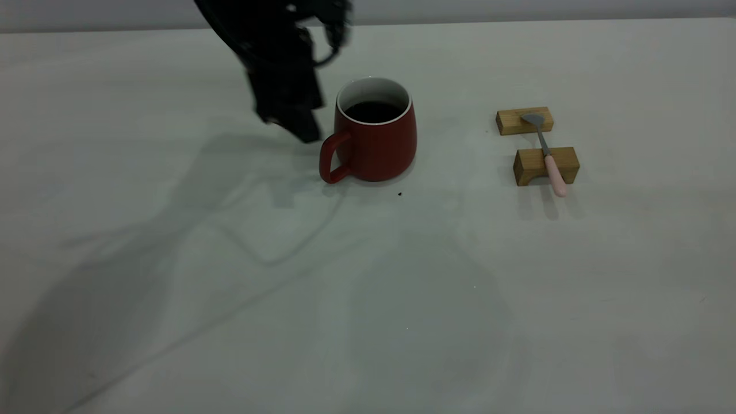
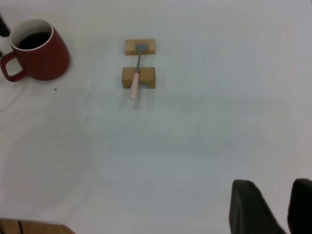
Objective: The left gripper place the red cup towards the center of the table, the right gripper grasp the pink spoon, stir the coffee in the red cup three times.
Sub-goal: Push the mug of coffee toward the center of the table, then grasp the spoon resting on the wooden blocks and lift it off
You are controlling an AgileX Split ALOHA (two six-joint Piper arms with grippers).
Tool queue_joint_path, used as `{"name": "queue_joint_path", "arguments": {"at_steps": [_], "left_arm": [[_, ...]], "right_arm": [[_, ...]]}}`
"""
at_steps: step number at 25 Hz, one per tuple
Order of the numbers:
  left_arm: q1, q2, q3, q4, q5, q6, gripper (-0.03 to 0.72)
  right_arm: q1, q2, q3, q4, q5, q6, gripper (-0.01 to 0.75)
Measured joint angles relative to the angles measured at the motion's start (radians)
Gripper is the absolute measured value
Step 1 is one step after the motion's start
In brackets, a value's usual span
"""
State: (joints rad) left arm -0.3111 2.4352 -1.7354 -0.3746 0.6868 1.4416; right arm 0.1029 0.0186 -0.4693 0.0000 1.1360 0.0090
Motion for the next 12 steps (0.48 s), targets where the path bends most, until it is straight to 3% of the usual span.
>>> {"name": "queue_joint_path", "arguments": {"at_steps": [3,8,12], "left_arm": [[0.039,-0.103,0.0,0.157,0.163,-0.244,0.586],[0.101,-0.31,0.0,0.219,0.464,-0.819,0.586],[0.121,-0.485,0.02,0.236,0.481,-1.106,0.586]], "right_arm": [[0.0,0.0,0.0,0.0,0.0,-0.001,0.237],[0.0,0.0,0.0,0.0,0.0,-0.001,0.237],[0.0,0.0,0.0,0.0,0.0,-0.001,0.237]]}}
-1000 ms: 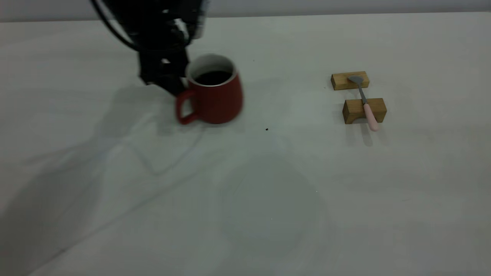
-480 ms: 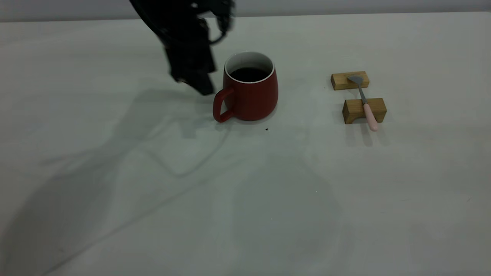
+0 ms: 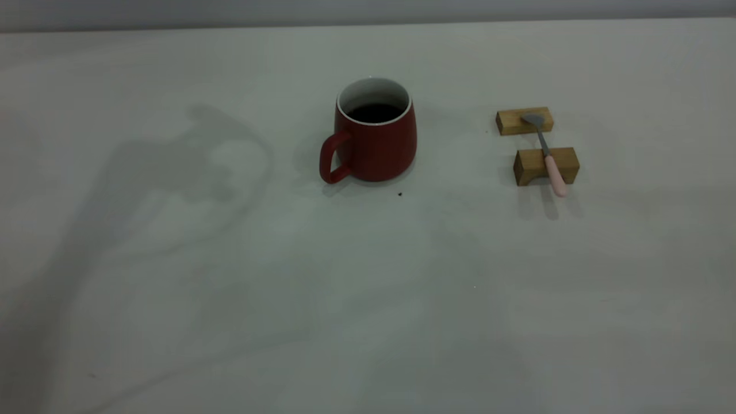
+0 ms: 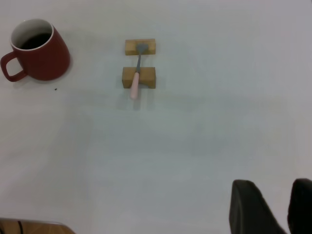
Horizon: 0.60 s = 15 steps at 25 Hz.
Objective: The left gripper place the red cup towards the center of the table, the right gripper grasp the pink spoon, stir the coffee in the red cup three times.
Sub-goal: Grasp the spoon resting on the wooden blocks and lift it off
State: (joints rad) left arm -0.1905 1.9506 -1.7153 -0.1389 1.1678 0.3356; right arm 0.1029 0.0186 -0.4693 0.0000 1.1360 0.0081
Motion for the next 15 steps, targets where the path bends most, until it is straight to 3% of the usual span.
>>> {"name": "queue_joint_path", "arguments": {"at_steps": [7,15], "left_arm": [[0.0,-0.423,0.163,0.003,0.0,-0.14,0.586],[0.0,-0.972,0.574,0.028,0.0,-0.224,0.586]], "right_arm": [[0.0,0.0,0.0,0.0,0.0,0.001,0.237],[0.0,0.0,0.0,0.0,0.0,0.0,0.237]]}}
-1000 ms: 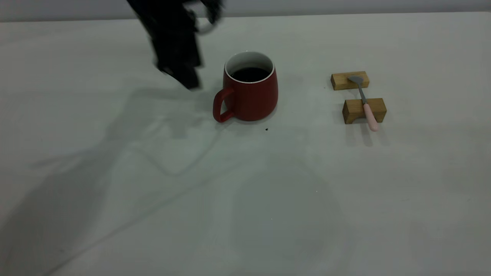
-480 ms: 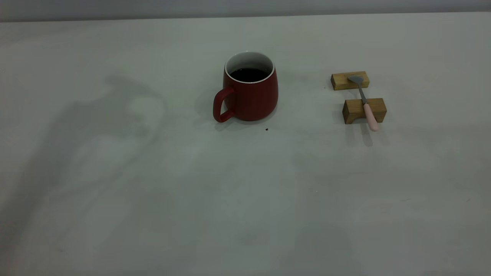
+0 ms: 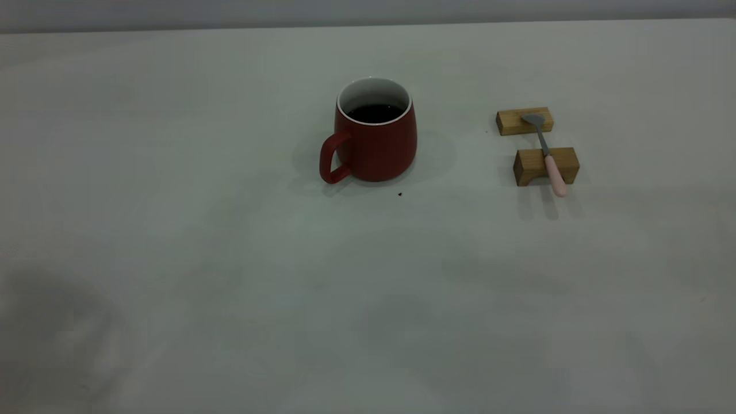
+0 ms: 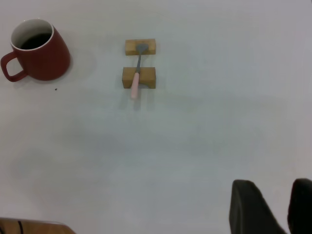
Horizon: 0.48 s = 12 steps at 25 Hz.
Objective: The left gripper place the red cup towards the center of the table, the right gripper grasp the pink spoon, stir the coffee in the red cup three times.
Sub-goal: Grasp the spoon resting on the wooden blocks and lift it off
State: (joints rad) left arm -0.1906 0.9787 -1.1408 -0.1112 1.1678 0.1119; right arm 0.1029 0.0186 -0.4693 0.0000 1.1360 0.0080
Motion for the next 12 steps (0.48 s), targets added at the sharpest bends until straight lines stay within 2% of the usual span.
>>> {"name": "queue_joint_path", "arguments": {"at_steps": [6,12], "left_arm": [[0.0,-0.348,0.325,0.032,0.0,-0.057,0.586],[0.0,-0.636,0.558,0.096,-0.005,-0.106,0.586]], "right_arm": [[0.0,0.0,0.0,0.0,0.0,0.0,0.237],[0.0,0.0,0.0,0.0,0.0,0.0,0.237]]}}
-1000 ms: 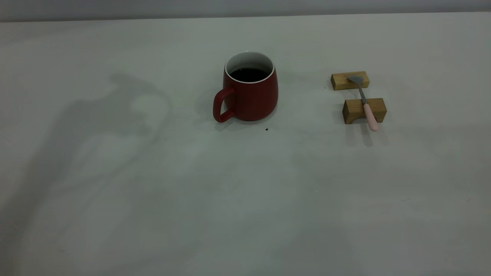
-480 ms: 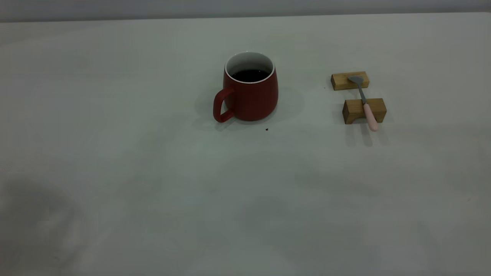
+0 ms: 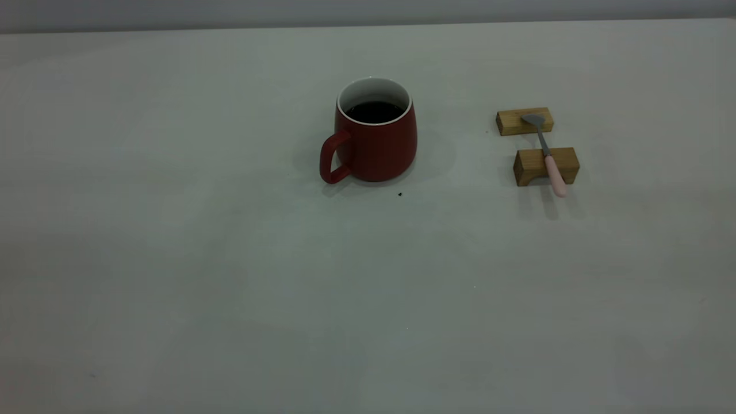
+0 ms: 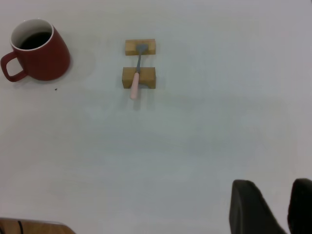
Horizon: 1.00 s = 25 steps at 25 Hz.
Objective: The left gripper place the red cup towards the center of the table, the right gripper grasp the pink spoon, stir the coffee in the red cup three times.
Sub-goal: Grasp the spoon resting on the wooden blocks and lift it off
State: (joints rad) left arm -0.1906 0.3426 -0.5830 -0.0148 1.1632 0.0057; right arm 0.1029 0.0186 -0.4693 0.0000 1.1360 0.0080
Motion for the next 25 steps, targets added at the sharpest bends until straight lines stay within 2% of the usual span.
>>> {"name": "queue_joint_path", "arguments": {"at_steps": [4,12,15,21,25], "left_arm": [[0.0,-0.065,0.093,0.015,-0.021,-0.006,0.586],[0.004,-0.115,0.097,0.009,-0.039,-0.006,0.586],[0.051,-0.147,0.097,0.008,-0.04,-0.006,0.586],[0.216,-0.293,0.097,0.008,-0.04,-0.006,0.586],[0.24,-0.359,0.097,0.008,-0.033,-0.006,0.586]], "right_arm": [[0.0,0.0,0.0,0.005,0.0,0.001,0.237],[0.0,0.0,0.0,0.064,-0.005,0.008,0.237],[0.0,0.023,-0.005,0.124,-0.041,0.005,0.25],[0.0,0.244,-0.023,0.189,-0.231,0.0,0.342],[0.0,0.449,-0.023,0.305,-0.427,-0.069,0.415]]}}
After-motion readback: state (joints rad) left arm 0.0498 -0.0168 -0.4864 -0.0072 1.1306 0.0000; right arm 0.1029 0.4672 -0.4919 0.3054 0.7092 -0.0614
